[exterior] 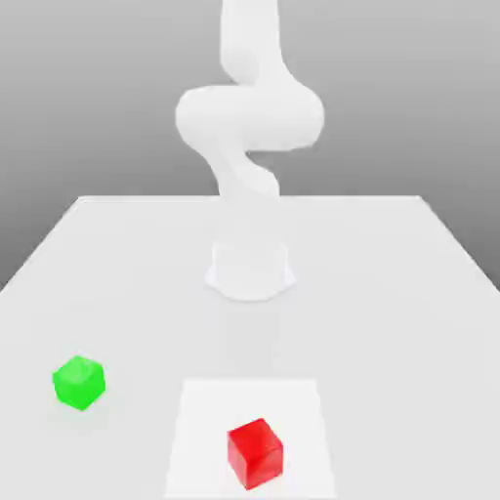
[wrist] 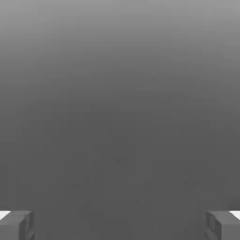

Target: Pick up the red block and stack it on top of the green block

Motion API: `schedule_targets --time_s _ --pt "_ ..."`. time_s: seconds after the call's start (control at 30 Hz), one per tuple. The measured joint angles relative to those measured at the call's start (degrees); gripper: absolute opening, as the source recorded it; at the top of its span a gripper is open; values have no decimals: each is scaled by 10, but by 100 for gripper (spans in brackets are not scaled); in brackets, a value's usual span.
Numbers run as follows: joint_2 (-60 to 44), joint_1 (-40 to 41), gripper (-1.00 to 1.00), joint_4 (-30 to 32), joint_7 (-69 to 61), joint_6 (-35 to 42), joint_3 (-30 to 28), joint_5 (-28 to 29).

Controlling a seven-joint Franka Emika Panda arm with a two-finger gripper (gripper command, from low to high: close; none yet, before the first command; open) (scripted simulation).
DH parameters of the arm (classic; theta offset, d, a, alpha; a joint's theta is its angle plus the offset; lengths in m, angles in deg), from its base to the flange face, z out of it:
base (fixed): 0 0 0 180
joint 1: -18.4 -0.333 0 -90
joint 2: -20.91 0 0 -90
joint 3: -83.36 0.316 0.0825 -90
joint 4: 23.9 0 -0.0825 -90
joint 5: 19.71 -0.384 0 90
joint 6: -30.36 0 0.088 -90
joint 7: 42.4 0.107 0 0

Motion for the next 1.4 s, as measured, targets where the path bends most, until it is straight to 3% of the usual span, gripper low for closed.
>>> schedule_targets --time_s 0.47,0.67,0.87,1.03,1.07,1.27,1.4 --pt "-285 129 0 64 367 -106 121 98" --pt "-401 140 0 92 503 -154 127 114" --pt "-501 135 0 120 590 -209 131 66" --pt "-591 108 0 110 635 -278 95 105" --pt "-609 99 -100 107 644 -293 83 117" --pt "-618 94 -100 106 648 -302 77 122" --pt "-569 112 -100 114 623 -263 102 88"
